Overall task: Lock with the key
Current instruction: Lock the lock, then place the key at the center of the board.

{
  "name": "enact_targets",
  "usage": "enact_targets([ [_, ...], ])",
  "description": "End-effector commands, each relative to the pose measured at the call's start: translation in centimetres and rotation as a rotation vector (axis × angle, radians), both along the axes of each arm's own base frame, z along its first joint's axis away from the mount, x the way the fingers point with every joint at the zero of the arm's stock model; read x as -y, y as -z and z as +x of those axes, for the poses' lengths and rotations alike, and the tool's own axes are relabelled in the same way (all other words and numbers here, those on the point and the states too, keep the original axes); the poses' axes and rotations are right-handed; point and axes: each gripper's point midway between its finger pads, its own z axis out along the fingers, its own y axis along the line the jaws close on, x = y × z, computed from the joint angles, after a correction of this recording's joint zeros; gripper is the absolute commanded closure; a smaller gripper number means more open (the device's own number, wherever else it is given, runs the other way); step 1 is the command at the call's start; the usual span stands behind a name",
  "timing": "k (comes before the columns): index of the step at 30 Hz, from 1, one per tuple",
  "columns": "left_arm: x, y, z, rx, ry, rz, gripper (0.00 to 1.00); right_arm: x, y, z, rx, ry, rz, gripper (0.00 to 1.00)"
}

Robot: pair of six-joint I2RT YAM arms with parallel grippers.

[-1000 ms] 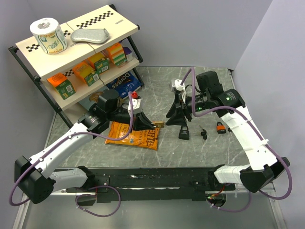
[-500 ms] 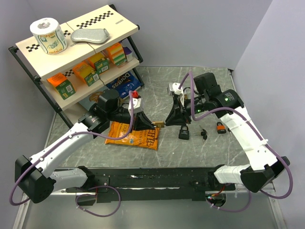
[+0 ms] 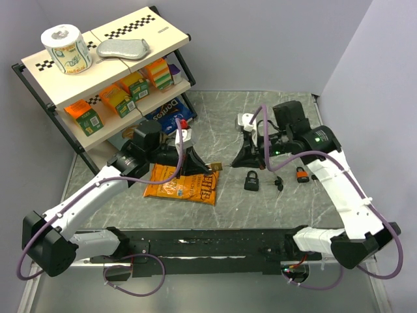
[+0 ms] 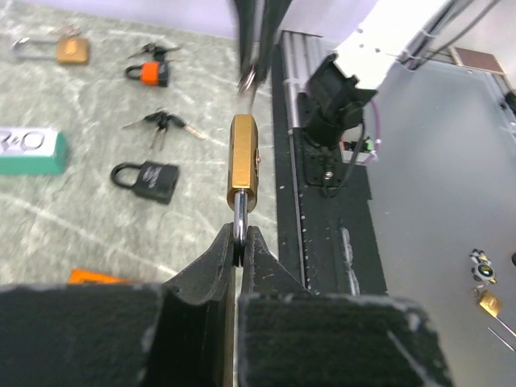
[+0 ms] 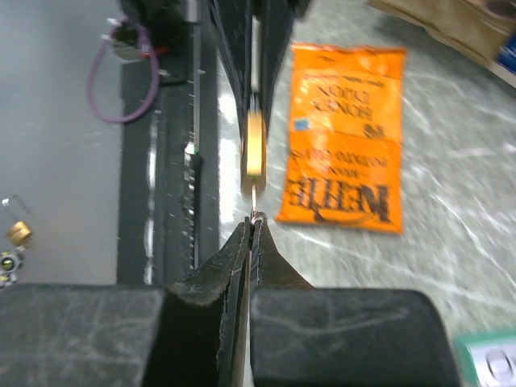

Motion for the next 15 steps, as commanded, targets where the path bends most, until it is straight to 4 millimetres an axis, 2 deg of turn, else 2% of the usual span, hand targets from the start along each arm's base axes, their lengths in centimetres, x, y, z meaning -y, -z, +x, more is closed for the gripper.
enact_targets([
  [1, -0.8, 0.3, 1.2, 0.007, -0.028, 0.0, 0.99, 2.0, -0.7, 0.9, 0.084, 0.072, -0.001, 1.0],
  [4, -1.2, 1.2, 1.6, 0.005, -0.038, 0.022, 0.99, 3.4, -0.4, 2.2, 0.092, 0.133, -0.013, 1.0],
  [6, -1.3, 1.7, 1.8, 0.001, -0.042, 0.031, 0.99, 5.0, 0.0, 4.2, 0.081, 0.227, -0.026, 1.0],
  [9, -1.3, 2.0, 2.2, -0.007, -0.058, 0.035, 0.99, 8.0, 3.0, 8.6, 0.048, 0.415, -0.101, 1.0],
  [10, -1.3, 2.1, 2.4, -0.01, -0.064, 0.038, 0.99, 10.4, 4.7, 10.4, 0.022, 0.529, -0.149, 1.0],
  [12, -1.2, 2.3, 2.6, -0.024, -0.074, 0.046, 0.99, 12.7, 7.1, 13.5, -0.004, 0.639, -0.193, 1.0],
  [13, -1.2, 2.2, 3.1, -0.023, -0.089, 0.049, 0.99, 15.1, 8.9, 15.2, -0.045, 0.739, -0.24, 1.0],
  [14, -1.1, 2.5, 3.2, -0.037, -0.093, 0.062, 0.99, 15.8, 9.4, 16.6, -0.031, 0.77, -0.25, 1.0],
  [15, -1.0, 2.6, 3.4, -0.037, -0.096, 0.067, 0.99, 17.6, 10.4, 17.6, -0.046, 0.831, -0.268, 1.0],
])
